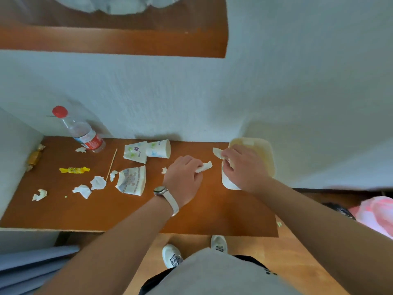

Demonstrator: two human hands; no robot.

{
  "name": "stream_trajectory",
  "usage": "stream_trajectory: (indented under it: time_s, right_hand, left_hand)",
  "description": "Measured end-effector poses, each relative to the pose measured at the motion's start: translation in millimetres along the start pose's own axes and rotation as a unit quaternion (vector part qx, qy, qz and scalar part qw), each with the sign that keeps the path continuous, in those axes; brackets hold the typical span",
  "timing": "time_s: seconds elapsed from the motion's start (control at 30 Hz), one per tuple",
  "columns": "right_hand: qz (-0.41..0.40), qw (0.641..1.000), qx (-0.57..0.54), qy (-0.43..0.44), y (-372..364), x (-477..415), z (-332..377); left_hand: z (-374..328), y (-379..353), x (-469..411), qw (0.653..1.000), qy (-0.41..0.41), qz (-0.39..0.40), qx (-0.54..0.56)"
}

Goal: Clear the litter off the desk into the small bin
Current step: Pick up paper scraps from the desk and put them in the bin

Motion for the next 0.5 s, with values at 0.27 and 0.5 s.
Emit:
stream_trajectory:
  time_s: [0.27, 0.5]
  right_hand:
    - [0.054, 0.995, 0.055, -0.070, 17.8, 38.3, -81.6]
    - [0.092, 0.993, 0.053, -0.042, 15.7, 53.6, -105.5]
  left_hand:
    - [-71.3, -55.9, -43.8, 0.995, -0.079, 0.058, 0.000]
    - [-91.3, -80.6, -45.3, 0.987, -0.109, 0.106, -0.054]
Point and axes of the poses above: each hand's wrist, its own x-axis away from the middle knuckle, its own y-axis out of the back of the hand, z = x × y, the point moved 8 cm from there along -x, towards the middle knuckle, and after that the axes turned 6 degrees about x, right-handed, at the moved point
